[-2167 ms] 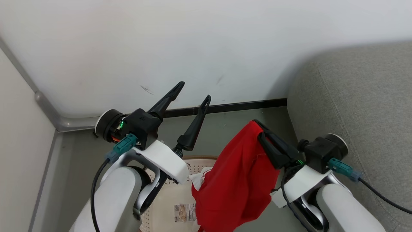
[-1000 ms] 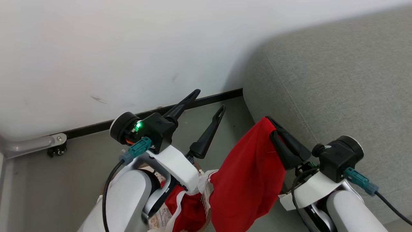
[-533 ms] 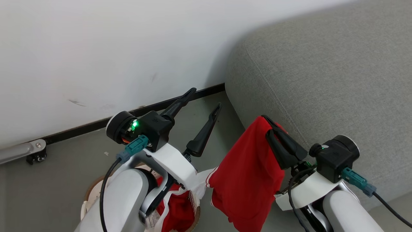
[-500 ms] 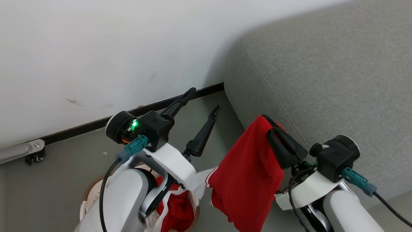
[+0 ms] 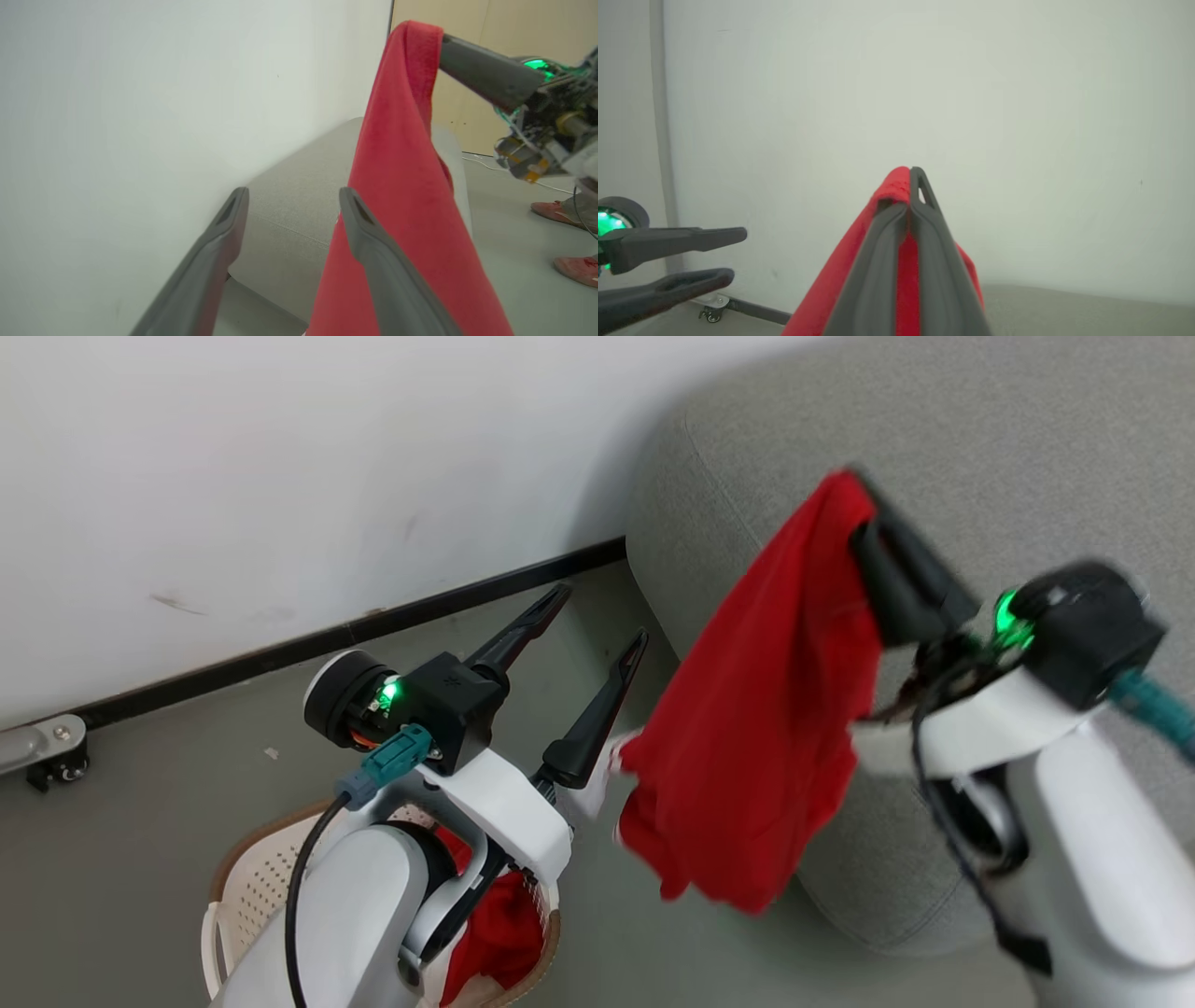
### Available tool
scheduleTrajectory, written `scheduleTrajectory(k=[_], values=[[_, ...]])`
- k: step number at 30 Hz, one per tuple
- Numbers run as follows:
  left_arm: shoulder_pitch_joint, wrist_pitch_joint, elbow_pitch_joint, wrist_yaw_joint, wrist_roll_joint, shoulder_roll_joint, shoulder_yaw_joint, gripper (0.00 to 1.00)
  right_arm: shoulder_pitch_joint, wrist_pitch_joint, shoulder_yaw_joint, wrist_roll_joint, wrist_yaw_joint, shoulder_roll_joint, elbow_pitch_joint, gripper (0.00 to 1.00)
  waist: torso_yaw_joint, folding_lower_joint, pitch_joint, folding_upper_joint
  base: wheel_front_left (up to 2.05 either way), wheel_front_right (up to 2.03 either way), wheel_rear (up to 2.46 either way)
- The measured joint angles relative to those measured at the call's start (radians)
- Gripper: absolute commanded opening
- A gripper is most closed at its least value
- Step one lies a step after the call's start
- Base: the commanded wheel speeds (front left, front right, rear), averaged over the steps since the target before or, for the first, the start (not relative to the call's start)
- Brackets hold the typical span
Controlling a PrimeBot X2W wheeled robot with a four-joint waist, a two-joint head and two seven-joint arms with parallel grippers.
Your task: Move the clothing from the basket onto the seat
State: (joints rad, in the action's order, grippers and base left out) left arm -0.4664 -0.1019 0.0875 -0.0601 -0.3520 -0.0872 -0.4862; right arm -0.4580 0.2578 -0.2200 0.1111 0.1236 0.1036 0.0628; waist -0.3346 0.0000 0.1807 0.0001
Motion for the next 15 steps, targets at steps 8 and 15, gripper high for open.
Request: scheduleTrajectory(k=[8, 15], values=[[0.0, -0.021, 0.04, 0.01, 0.003, -0.005, -0.003, 1.0, -0.209, 0.0, 0.08, -0.007, 0.0, 0.084, -0.06, 0.0, 0.001, 0.0, 0.05, 0.0, 0.0, 0.0, 0.0], [0.0, -0.042, 0.068, 0.021, 0.014, -0.015, -0.003, 1.0, -0.402, -0.004, 0.138, -0.01, 0.0, 0.16, -0.119, 0.0, 0.01, 0.0, 0.091, 0.0, 0.0, 0.0, 0.0]])
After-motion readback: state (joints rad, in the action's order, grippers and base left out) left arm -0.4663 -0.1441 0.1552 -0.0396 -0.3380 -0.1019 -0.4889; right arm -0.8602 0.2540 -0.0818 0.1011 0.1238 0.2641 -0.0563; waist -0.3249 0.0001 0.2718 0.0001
